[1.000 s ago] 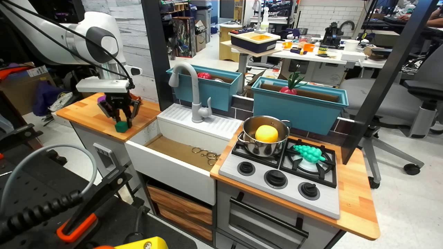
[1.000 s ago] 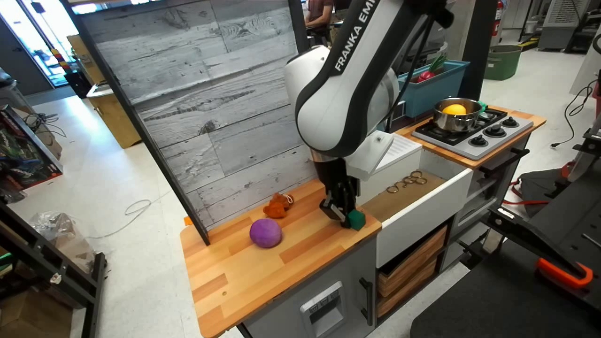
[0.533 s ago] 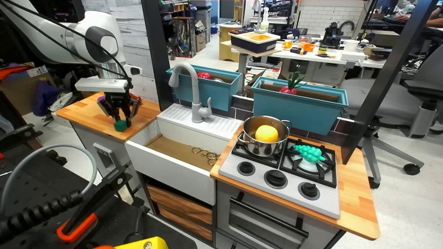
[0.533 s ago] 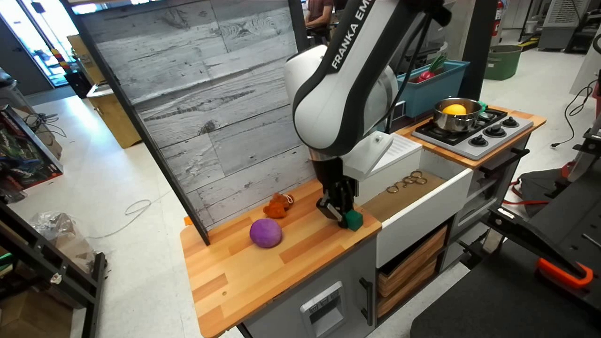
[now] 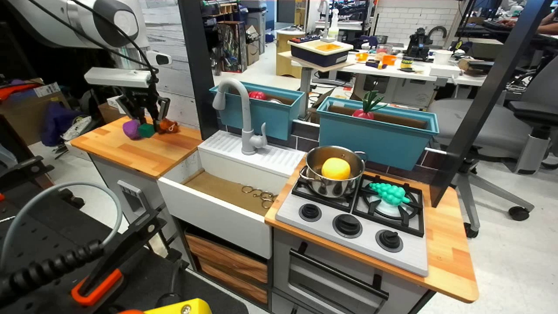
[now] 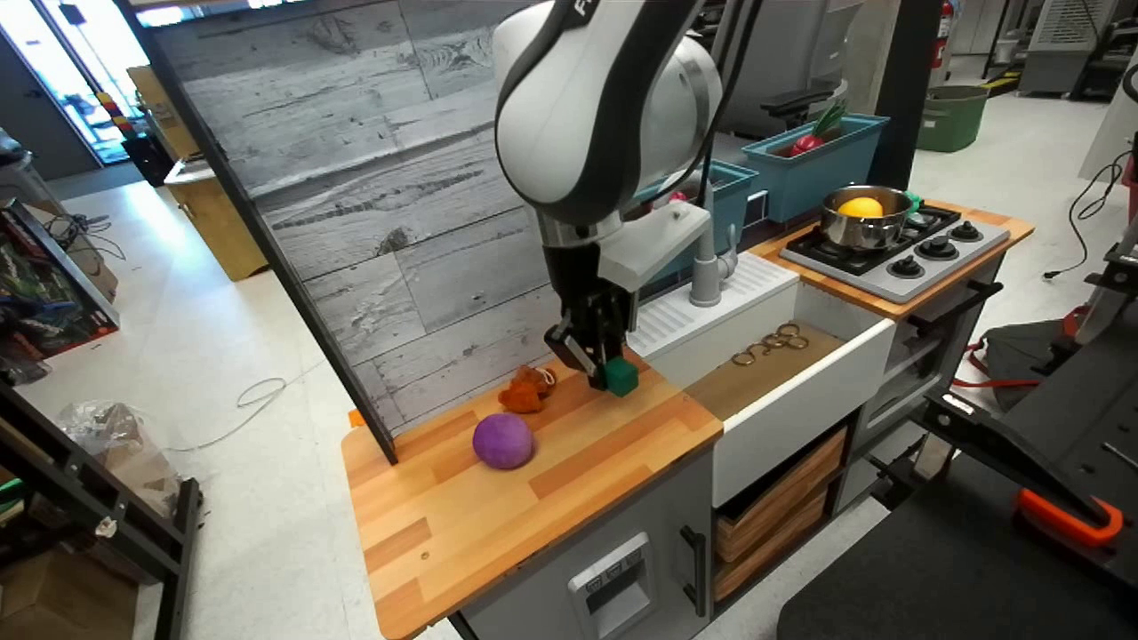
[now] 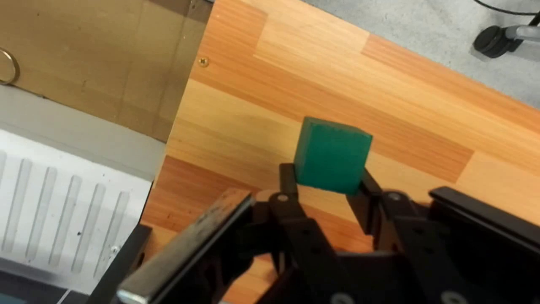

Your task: Put the green block inside the sink

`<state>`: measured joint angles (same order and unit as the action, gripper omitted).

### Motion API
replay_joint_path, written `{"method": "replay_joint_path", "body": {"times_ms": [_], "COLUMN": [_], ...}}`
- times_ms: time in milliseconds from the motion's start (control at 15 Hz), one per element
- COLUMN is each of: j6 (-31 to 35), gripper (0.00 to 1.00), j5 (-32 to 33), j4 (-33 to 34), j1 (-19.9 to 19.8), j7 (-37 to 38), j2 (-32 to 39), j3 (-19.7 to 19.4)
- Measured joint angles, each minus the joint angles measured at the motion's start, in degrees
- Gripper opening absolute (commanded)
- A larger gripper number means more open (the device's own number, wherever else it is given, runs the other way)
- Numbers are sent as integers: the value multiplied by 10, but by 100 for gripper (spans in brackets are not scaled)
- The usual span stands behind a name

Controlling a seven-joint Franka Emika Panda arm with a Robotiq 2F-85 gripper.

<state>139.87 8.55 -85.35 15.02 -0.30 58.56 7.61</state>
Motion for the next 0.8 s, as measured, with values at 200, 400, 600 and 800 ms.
{"method": "replay_joint_path", "body": {"times_ms": [200, 400, 600, 800], "j6": [14, 21, 31, 33], "gripper": [10, 10, 10, 10], "j5": [-5, -13, -20, -23], "j4": [-4, -21, -57, -101], "j1": [-5, -15, -32, -54], "j7": [10, 22, 38, 51], "j2": [-18, -37, -62, -87], "j3": [-5, -14, -27, -45]}}
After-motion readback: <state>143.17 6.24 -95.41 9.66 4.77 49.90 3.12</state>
